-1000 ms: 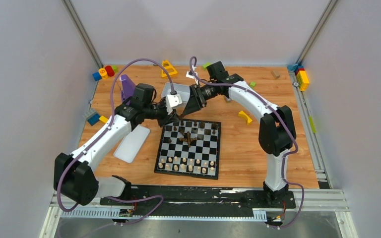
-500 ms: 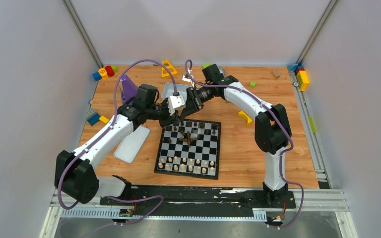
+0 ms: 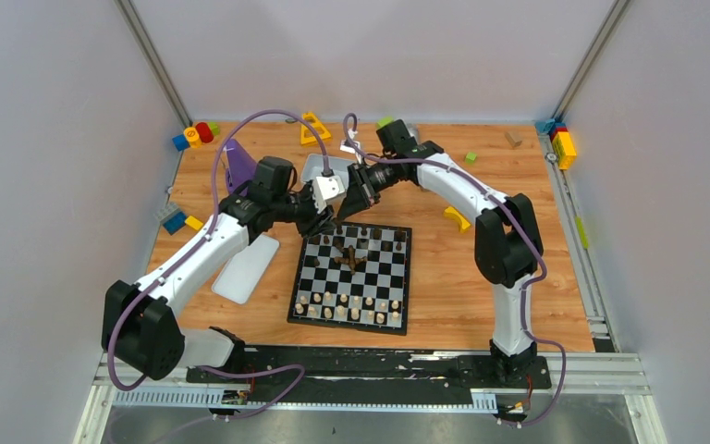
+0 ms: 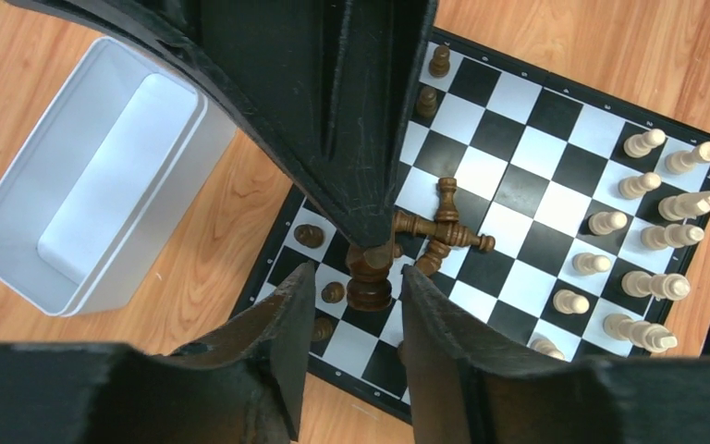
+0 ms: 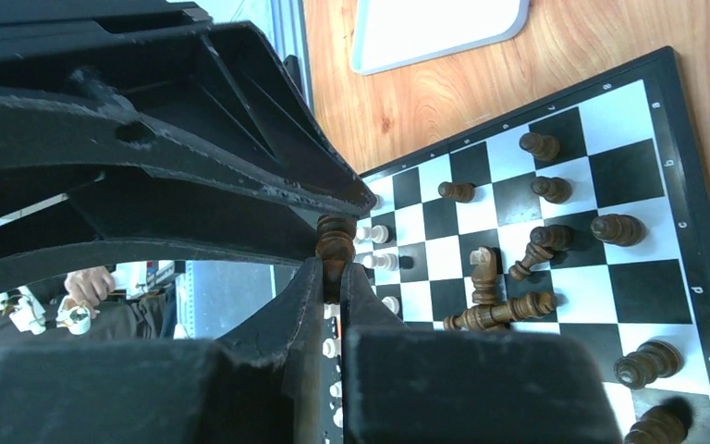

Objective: Set up the chess pieces on the board
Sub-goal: Place the chess piece on the chessboard.

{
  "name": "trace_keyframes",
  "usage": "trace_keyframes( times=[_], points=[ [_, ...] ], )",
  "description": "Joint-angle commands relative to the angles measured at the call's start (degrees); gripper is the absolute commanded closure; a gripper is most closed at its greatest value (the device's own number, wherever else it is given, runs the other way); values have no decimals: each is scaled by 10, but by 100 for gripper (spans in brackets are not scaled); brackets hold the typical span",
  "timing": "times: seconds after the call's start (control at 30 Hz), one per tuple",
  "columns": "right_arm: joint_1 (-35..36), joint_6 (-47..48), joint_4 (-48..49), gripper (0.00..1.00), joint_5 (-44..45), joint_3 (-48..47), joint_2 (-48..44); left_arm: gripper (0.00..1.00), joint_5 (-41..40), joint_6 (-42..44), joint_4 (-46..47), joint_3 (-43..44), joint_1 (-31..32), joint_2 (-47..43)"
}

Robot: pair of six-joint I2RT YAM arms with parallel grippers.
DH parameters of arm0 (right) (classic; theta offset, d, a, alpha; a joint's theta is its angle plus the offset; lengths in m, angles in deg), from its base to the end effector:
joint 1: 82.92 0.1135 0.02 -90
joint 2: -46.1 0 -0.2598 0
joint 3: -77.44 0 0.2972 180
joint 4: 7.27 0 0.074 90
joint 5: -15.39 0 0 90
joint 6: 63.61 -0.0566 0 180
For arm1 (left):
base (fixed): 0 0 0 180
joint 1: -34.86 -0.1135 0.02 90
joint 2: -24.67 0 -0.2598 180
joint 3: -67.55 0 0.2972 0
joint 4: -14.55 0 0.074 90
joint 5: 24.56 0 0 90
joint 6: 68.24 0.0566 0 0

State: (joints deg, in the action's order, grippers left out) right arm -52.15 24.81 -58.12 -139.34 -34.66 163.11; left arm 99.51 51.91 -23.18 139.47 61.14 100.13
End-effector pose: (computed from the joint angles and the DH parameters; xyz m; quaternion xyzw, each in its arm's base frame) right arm 0.3943 0.2943 0.2384 -0.3559 0.7415 0.5606 0.0963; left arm 0.2929 -0.1800 0.2669 0.5183 0.7103 -0.2534 0.4032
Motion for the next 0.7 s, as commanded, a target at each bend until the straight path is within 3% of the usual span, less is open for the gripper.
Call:
trace_keyframes(
  times=[0.0,0.27,0.47,0.67],
  points=[
    [-21,42,-15,100,44,-14,-37,50,-25,-14,29,8,1,-9],
    [-52,169,-122,100,251,-20,-97,20,-29,-21,2,11,-35,-37],
    [-47,249,-184,100,410,-37,-95,17,-47,-11,-34,17,-54,-55],
    [-23,280,-206,100,494,-56,-64,14,-83,-18,-53,19,-65,-64]
  ],
)
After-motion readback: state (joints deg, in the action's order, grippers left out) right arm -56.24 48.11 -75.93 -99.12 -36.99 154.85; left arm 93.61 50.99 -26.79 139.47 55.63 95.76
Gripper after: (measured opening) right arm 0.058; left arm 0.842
